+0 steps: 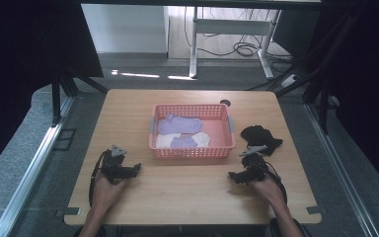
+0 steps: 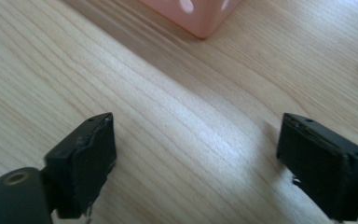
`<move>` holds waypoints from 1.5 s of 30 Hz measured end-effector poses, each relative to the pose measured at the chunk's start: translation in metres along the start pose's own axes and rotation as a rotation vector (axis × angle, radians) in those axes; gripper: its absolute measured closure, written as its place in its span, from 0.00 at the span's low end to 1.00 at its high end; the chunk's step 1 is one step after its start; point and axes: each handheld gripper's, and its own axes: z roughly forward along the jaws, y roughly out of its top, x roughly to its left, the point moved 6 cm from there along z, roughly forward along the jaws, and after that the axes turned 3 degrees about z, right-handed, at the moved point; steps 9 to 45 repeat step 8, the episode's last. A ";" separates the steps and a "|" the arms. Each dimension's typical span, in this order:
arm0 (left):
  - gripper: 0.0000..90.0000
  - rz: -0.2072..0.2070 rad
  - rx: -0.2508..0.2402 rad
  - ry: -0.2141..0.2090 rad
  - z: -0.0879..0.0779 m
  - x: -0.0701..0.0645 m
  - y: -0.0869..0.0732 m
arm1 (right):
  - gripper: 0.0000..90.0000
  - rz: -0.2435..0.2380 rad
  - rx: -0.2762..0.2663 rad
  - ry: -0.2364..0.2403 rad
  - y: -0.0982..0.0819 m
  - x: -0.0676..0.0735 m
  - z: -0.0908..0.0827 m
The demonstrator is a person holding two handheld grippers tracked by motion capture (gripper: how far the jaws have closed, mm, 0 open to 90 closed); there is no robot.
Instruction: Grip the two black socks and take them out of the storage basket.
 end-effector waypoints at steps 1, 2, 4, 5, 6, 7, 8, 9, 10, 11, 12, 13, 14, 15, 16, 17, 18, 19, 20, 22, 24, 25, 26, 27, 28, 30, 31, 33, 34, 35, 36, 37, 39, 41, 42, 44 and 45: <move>0.13 0.000 0.000 0.000 0.000 0.000 0.000 | 0.11 -0.001 -0.009 0.000 0.000 0.000 0.001; 0.13 0.000 -0.002 -0.001 0.000 0.000 0.000 | 0.08 0.001 -0.019 -0.001 0.000 0.001 0.001; 0.13 0.000 -0.002 -0.001 0.000 0.000 0.000 | 0.02 0.003 -0.045 -0.002 -0.002 0.002 0.004; 0.13 0.000 -0.002 -0.001 0.000 0.000 0.000 | 0.00 -0.001 -0.054 0.002 -0.003 0.003 0.005; 0.13 0.000 0.000 0.000 0.000 0.000 0.000 | 0.00 -0.006 -0.059 0.002 -0.003 0.004 0.006; 0.13 0.000 0.000 -0.001 0.000 0.000 0.000 | 0.00 -0.006 -0.062 0.003 -0.004 0.004 0.006; 0.13 0.000 0.000 -0.001 0.000 0.000 0.000 | 0.00 -0.008 -0.066 0.003 -0.004 0.004 0.006; 0.13 0.000 0.000 -0.001 0.000 0.000 0.000 | 0.00 -0.008 -0.066 0.003 -0.004 0.004 0.006; 0.13 0.000 0.000 -0.001 0.000 0.000 0.000 | 0.00 -0.008 -0.066 0.003 -0.004 0.004 0.006; 0.13 0.000 0.000 -0.001 0.000 0.000 0.000 | 0.00 -0.008 -0.066 0.003 -0.004 0.004 0.006; 0.13 0.000 0.000 -0.001 0.000 0.000 0.000 | 0.00 -0.008 -0.066 0.003 -0.004 0.004 0.006; 0.13 0.000 0.000 -0.001 0.000 0.000 0.000 | 0.00 -0.008 -0.066 0.003 -0.004 0.004 0.006; 0.13 0.000 0.000 -0.001 0.000 0.000 0.000 | 0.00 -0.008 -0.066 0.003 -0.004 0.004 0.006; 0.13 0.000 0.000 -0.001 0.000 0.000 0.000 | 0.00 -0.008 -0.066 0.003 -0.004 0.004 0.006; 0.13 0.000 0.000 -0.001 0.000 0.000 0.000 | 0.00 -0.008 -0.066 0.003 -0.004 0.004 0.006; 0.13 0.000 0.000 -0.001 0.000 0.000 0.000 | 0.00 -0.008 -0.066 0.003 -0.004 0.004 0.006; 0.13 0.000 0.000 -0.001 0.000 0.000 0.000 | 0.00 -0.008 -0.066 0.003 -0.004 0.004 0.006; 0.13 0.000 0.000 -0.001 0.000 0.000 0.000 | 0.00 -0.008 -0.066 0.003 -0.004 0.004 0.006; 0.13 0.000 0.000 -0.001 0.000 0.000 0.000 | 0.00 -0.008 -0.066 0.003 -0.004 0.004 0.006; 0.13 0.000 0.000 -0.001 0.000 0.000 0.000 | 0.00 -0.008 -0.066 0.003 -0.004 0.004 0.006; 0.13 0.000 0.000 -0.001 0.000 0.000 0.000 | 0.00 -0.008 -0.066 0.003 -0.004 0.004 0.006; 0.13 0.000 0.000 -0.001 0.000 0.000 0.000 | 0.00 -0.008 -0.066 0.003 -0.004 0.004 0.006; 0.13 0.000 0.000 -0.001 0.000 0.000 0.000 | 0.00 -0.008 -0.066 0.003 -0.004 0.004 0.006; 0.13 0.000 0.000 -0.001 0.000 0.000 0.000 | 0.00 -0.008 -0.066 0.003 -0.004 0.004 0.006; 0.13 0.000 0.000 -0.001 0.000 0.000 0.000 | 0.00 -0.008 -0.066 0.003 -0.004 0.004 0.006; 0.13 0.000 0.000 -0.001 0.000 0.000 0.000 | 0.00 -0.008 -0.066 0.003 -0.004 0.004 0.006; 0.13 0.000 0.000 -0.001 0.000 0.000 0.000 | 0.00 -0.008 -0.066 0.003 -0.004 0.004 0.006; 0.13 0.000 0.000 -0.001 0.000 0.000 0.000 | 0.00 -0.008 -0.066 0.003 -0.004 0.004 0.006; 0.13 0.000 0.000 -0.001 0.000 0.000 0.000 | 0.00 -0.008 -0.066 0.003 -0.004 0.004 0.006; 0.13 0.000 0.000 -0.001 0.000 0.000 0.000 | 0.00 -0.008 -0.066 0.003 -0.004 0.004 0.006; 0.13 0.000 0.000 -0.001 0.000 0.000 0.000 | 0.00 -0.008 -0.066 0.003 -0.004 0.004 0.006; 0.13 0.000 0.000 -0.001 0.000 0.000 0.000 | 0.00 -0.008 -0.066 0.003 -0.004 0.004 0.006; 0.13 0.000 0.000 -0.001 0.000 0.000 0.000 | 0.00 -0.008 -0.066 0.003 -0.004 0.004 0.006; 0.13 0.000 0.000 -0.001 0.000 0.000 0.000 | 0.00 -0.008 -0.066 0.003 -0.004 0.004 0.006; 0.13 0.000 0.000 -0.001 0.000 0.000 0.000 | 0.00 -0.008 -0.066 0.003 -0.004 0.004 0.006; 0.13 0.000 0.000 -0.001 0.000 0.000 0.000 | 0.00 -0.008 -0.066 0.003 -0.004 0.004 0.006; 0.13 0.000 0.000 -0.001 0.000 0.000 0.000 | 0.00 -0.008 -0.066 0.003 -0.004 0.004 0.006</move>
